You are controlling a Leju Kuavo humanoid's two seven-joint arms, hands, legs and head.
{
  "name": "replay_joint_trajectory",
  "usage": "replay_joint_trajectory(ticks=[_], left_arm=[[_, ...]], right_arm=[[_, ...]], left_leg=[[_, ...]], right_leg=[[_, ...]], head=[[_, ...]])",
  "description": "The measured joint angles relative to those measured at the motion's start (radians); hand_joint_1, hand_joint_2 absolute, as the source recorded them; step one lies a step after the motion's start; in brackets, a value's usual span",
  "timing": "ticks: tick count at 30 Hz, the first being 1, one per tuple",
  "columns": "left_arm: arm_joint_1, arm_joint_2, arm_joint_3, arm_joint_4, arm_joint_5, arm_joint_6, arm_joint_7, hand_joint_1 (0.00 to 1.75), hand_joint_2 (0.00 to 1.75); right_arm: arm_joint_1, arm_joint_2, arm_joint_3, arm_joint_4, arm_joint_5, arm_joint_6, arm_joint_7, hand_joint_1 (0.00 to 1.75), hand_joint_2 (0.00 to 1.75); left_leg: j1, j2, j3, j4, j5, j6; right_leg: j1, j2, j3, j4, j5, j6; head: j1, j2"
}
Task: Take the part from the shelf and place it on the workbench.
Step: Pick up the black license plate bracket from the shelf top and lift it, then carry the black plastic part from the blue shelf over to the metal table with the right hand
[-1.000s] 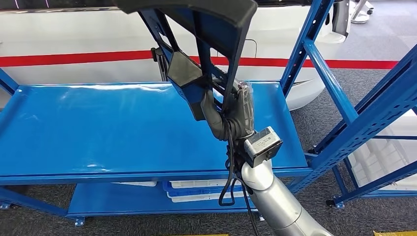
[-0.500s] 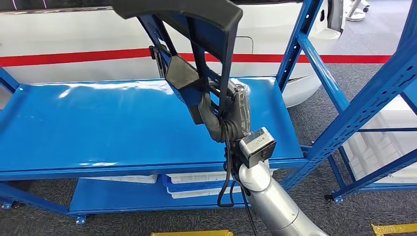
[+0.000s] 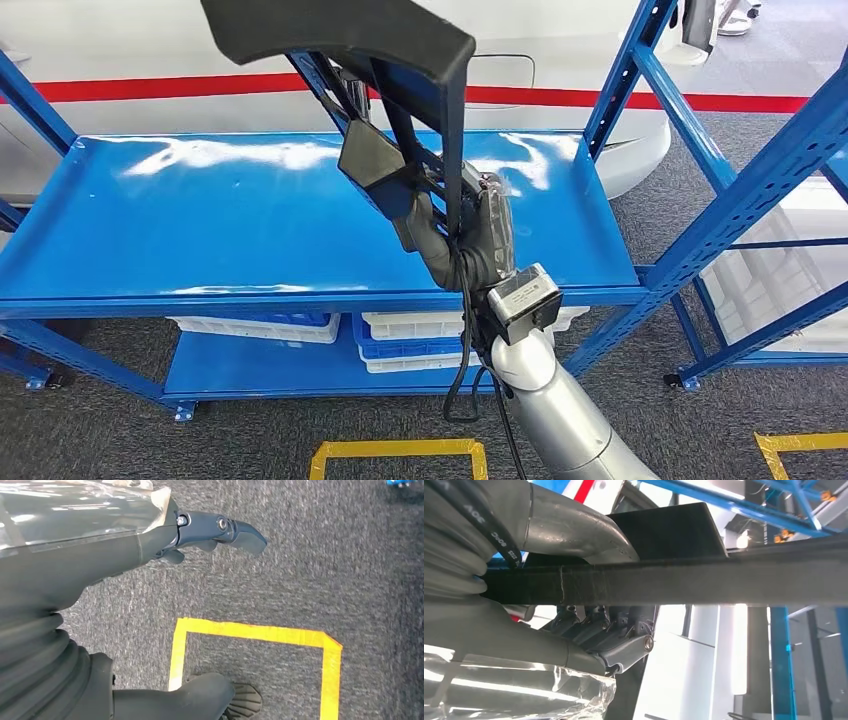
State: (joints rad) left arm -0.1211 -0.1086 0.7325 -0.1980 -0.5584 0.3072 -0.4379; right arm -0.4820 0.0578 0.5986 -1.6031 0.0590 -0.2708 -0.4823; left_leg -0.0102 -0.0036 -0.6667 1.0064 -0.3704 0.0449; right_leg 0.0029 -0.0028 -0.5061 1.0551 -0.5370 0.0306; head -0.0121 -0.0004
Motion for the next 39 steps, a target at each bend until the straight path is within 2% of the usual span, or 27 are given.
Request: replay_joint_trajectory(ticks=[2, 4, 5, 6, 8, 9, 10, 12, 13, 15, 16, 17, 19, 20, 22, 24, 25, 26, 28, 29, 31, 32, 33, 34, 35, 36, 39], left_arm=[[-0.001, -0.001, 0.0, 0.0, -0.001, 0.002, -0.002, 0.0, 1.75], [0.0, 0.0, 0.001, 0.0, -0.002, 0.004, -0.003, 0.0, 1.75], [0.0, 0.001, 0.003, 0.0, -0.004, 0.006, -0.003, 0.0, 1.75], [0.0, 0.001, 0.004, 0.0, -0.005, 0.007, -0.002, 0.0, 1.75], [-0.001, 0.002, 0.009, 0.0, -0.007, 0.009, -0.002, 0.0, 1.75], [-0.001, 0.001, 0.012, 0.0, -0.007, 0.01, -0.001, 0.0, 1.75], [-0.002, 0.001, 0.014, 0.0, -0.007, 0.011, -0.001, 0.0, 1.75], [-0.002, 0.001, 0.017, 0.0, -0.007, 0.012, -0.001, 0.0, 1.75], [-0.002, 0.001, 0.018, 0.0, -0.007, 0.013, -0.001, 0.0, 1.75], [-0.003, 0.001, 0.02, 0.0, -0.008, 0.014, -0.001, 0.0, 1.75], [-0.004, 0.001, 0.021, 0.0, -0.008, 0.014, -0.001, 0.0, 1.75], [-0.004, 0.0, 0.022, 0.0, -0.008, 0.014, -0.001, 0.0, 1.75], [-0.003, 0.001, 0.024, 0.0, -0.008, 0.015, -0.002, 0.0, 1.75], [-0.003, 0.0, 0.024, 0.0, -0.009, 0.015, -0.002, 0.0, 1.75], [-0.003, 0.0, 0.024, 0.0, -0.009, 0.015, -0.003, 0.0, 1.75], [-0.003, 0.001, 0.025, 0.0, -0.009, 0.016, -0.003, 0.0, 1.75], [-0.003, 0.001, 0.025, 0.0, -0.008, 0.016, -0.003, 0.0, 1.75], [-0.003, 0.001, 0.025, 0.0, -0.008, 0.017, -0.003, 0.0, 1.75], [-0.003, 0.001, 0.025, 0.0, -0.008, 0.017, -0.003, 0.0, 1.75], [-0.003, 0.001, 0.026, 0.0, -0.008, 0.017, -0.003, 0.0, 1.75], [-0.003, 0.0, 0.027, 0.0, -0.007, 0.019, -0.004, 0.0, 1.75], [-0.002, 0.0, 0.029, 0.0, -0.006, 0.019, -0.005, 0.0, 1.75], [-0.002, 0.0, 0.03, 0.0, -0.006, 0.02, -0.007, 0.0, 1.75], [0.0, 0.0, 0.032, 0.0, -0.006, 0.019, -0.008, 0.0, 1.75], [0.001, 0.0, 0.034, 0.0, -0.006, 0.019, -0.01, 0.0, 1.75], [0.003, 0.0, 0.036, 0.0, -0.006, 0.016, -0.012, 0.0, 1.75], [0.007, 0.0, 0.041, 0.0, -0.006, 0.004, -0.02, 0.0, 1.75]], right_arm=[[-0.001, 0.008, -0.005, -0.002, 0.002, 0.008, 0.002, 1.75, 1.75], [0.0, 0.01, -0.009, -0.002, 0.003, 0.013, 0.003, 1.75, 1.75], [0.001, 0.012, -0.011, -0.002, 0.004, 0.017, 0.003, 1.75, 1.75], [0.001, 0.016, -0.012, -0.002, 0.005, 0.02, 0.004, 1.75, 1.75], [0.001, 0.026, -0.015, -0.002, 0.008, 0.026, 0.004, 1.75, 1.75], [0.002, 0.029, -0.016, -0.002, 0.01, 0.028, 0.004, 1.75, 1.75], [0.004, 0.031, -0.017, -0.002, 0.012, 0.03, 0.004, 1.75, 1.75], [0.009, 0.033, -0.019, -0.002, 0.018, 0.035, 0.004, 1.75, 1.75], [0.01, 0.034, -0.021, -0.002, 0.02, 0.037, 0.004, 1.75, 1.75], [0.012, 0.035, -0.023, -0.002, 0.024, 0.039, 0.004, 1.75, 1.75], [0.013, 0.037, -0.024, -0.003, 0.025, 0.04, 0.004, 1.75, 1.75], [0.014, 0.038, -0.026, -0.003, 0.026, 0.04, 0.003, 1.75, 1.75], [0.017, 0.039, -0.028, -0.003, 0.028, 0.04, 0.003, 1.75, 1.75], [0.018, 0.039, -0.029, -0.003, 0.028, 0.04, 0.002, 1.75, 1.75], [0.021, 0.038, -0.033, -0.003, 0.03, 0.04, 0.001, 1.75, 1.75], [0.023, 0.037, -0.038, -0.002, 0.031, 0.041, 0.0, 1.75, 1.75], [0.025, 0.037, -0.04, -0.002, 0.031, 0.041, -0.001, 1.75, 1.75], [0.026, 0.037, -0.041, -0.002, 0.031, 0.042, -0.001, 1.75, 1.75], [0.029, 0.037, -0.042, -0.002, 0.031, 0.047, -0.003, 1.75, 1.75], [0.03, 0.038, -0.041, -0.002, 0.031, 0.05, -0.004, 1.75, 1.75], [0.028, 0.044, -0.04, -0.003, 0.033, 0.056, -0.006, 1.75, 1.75], [0.027, 0.046, -0.04, -0.003, 0.034, 0.057, -0.007, 1.75, 1.75], [0.027, 0.048, -0.039, -0.003, 0.035, 0.058, -0.008, 1.75, 1.75], [0.028, 0.048, -0.039, -0.002, 0.035, 0.058, -0.008, 1.75, 1.75], [0.028, 0.048, -0.038, -0.001, 0.035, 0.058, -0.008, 1.75, 1.75], [0.029, 0.049, -0.038, 0.0, 0.035, 0.058, -0.008, 1.75, 1.75], [0.032, 0.05, -0.038, 0.001, 0.037, 0.058, -0.009, 1.75, 1.75]], left_leg=[[-0.001, 0.001, -0.006, -0.002, 0.018, -0.009], [0.002, 0.0, -0.011, -0.003, 0.027, -0.021], [0.005, -0.001, -0.018, 0.01, 0.007, -0.028], [0.008, -0.002, -0.029, 0.041, -0.032, -0.035], [0.017, -0.001, -0.059, 0.157, -0.143, -0.049], [0.022, 0.0, -0.07, 0.223, -0.181, -0.056], [0.028, 0.0, -0.073, 0.272, -0.193, -0.063], [0.043, 0.001, -0.036, 0.283, -0.156, -0.077], [0.051, 0.001, 0.009, 0.237, -0.131, -0.084], [0.058, -0.001, 0.11, 0.104, -0.126, -0.091], [0.057, -0.003, 0.145, 0.05, -0.137, -0.089], [0.053, -0.005, 0.159, 0.022, -0.149, -0.083], [0.043, -0.005, 0.149, 0.013, -0.144, -0.059], [0.04, -0.003, 0.139, 0.013, -0.133, -0.046], [0.038, 0.002, 0.114, 0.009, -0.108, -0.021], [0.034, 0.004, 0.08, 0.01, -0.082, -0.01], [0.031, 0.004, 0.062, 0.01, -0.068, -0.008], [0.028, 0.004, 0.045, 0.011, -0.055, -0.007], [0.023, 0.004, 0.011, 0.012, -0.027, -0.008], [0.021, 0.004, -0.003, 0.012, -0.014, -0.01], [0.018, 0.003, -0.022, 0.012, 0.011, -0.018], [0.017, 0.004, -0.025, 0.01, 0.023, -0.022], [0.017, 0.004, -0.026, 0.006, 0.035, -0.028], [0.019, 0.005, -0.028, 0.002, 0.043, -0.033], [0.022, 0.004, -0.033, 0.006, 0.034, -0.039], [0.025, 0.003, -0.043, 0.025, 0.002, -0.044], [0.031, 0.001, -0.085, 0.186, -0.156, -0.06]], right_leg=[[0.009, 0.0, 0.033, -0.068, -0.005, -0.015], [0.003, -0.002, 0.021, -0.076, 0.011, -0.026], [-0.002, -0.004, 0.016, -0.079, 0.022, -0.034], [-0.009, -0.006, 0.009, -0.082, 0.035, -0.043], [-0.013, -0.007, -0.013, -0.083, 0.06, -0.054], [-0.013, -0.008, -0.025, -0.082, 0.072, -0.056], [-0.014, -0.009, -0.04, -0.08, 0.083, -0.052], [-0.02, -0.01, -0.068, -0.075, 0.102, -0.041], [-0.025, -0.011, -0.082, -0.068, 0.109, -0.034], [-0.027, -0.011, -0.107, -0.049, 0.118, -0.02], [-0.026, -0.012, -0.116, -0.041, 0.124, -0.011], [-0.024, -0.012, -0.123, -0.037, 0.131, -0.001], [-0.022, -0.012, -0.133, -0.04, 0.148, 0.021], [-0.023, -0.012, -0.142, -0.034, 0.141, 0.026], [-0.025, -0.011, -0.177, 0.03, 0.079, 0.016], [-0.025, -0.008, -0.218, 0.159, -0.01, 0.001], [-0.024, -0.006, -0.227, 0.217, -0.032, 0.001], [-0.023, -0.005, -0.226, 0.253, -0.035, 0.007], [-0.016, -0.003, -0.16, 0.22, 0.002, 0.019], [-0.011, -0.003, -0.101, 0.158, 0.012, 0.016], [0.003, -0.001, 0.019, 0.001, -0.005, -0.002], [0.009, 0.0, 0.049, -0.05, -0.019, -0.011], [0.013, 0.0, 0.059, -0.077, -0.025, -0.017], [0.007, 0.001, 0.052, -0.081, -0.018, -0.023], [0.002, -0.001, 0.045, -0.083, -0.007, -0.03], [-0.003, -0.003, 0.035, -0.084, 0.006, -0.041], [-0.007, -0.008, -0.001, -0.083, 0.047, -0.059]], head=[[-0.001, 0.0], [0.0, 0.0], [0.0, 0.0], [-0.002, 0.0], [-0.005, 0.0], [-0.006, 0.0], [-0.006, 0.0], [-0.006, 0.0], [-0.006, 0.0], [-0.007, 0.0], [-0.007, 0.0], [-0.007, 0.0], [-0.005, 0.0], [-0.006, 0.0], [-0.002, 0.0], [0.003, 0.0], [0.004, 0.0], [0.004, 0.0], [0.004, 0.0], [0.004, 0.0], [0.003, 0.0], [0.003, 0.0], [0.003, 0.0], [0.002, 0.0], [0.002, 0.0], [-0.001, 0.0], [-0.007, 0.0]])
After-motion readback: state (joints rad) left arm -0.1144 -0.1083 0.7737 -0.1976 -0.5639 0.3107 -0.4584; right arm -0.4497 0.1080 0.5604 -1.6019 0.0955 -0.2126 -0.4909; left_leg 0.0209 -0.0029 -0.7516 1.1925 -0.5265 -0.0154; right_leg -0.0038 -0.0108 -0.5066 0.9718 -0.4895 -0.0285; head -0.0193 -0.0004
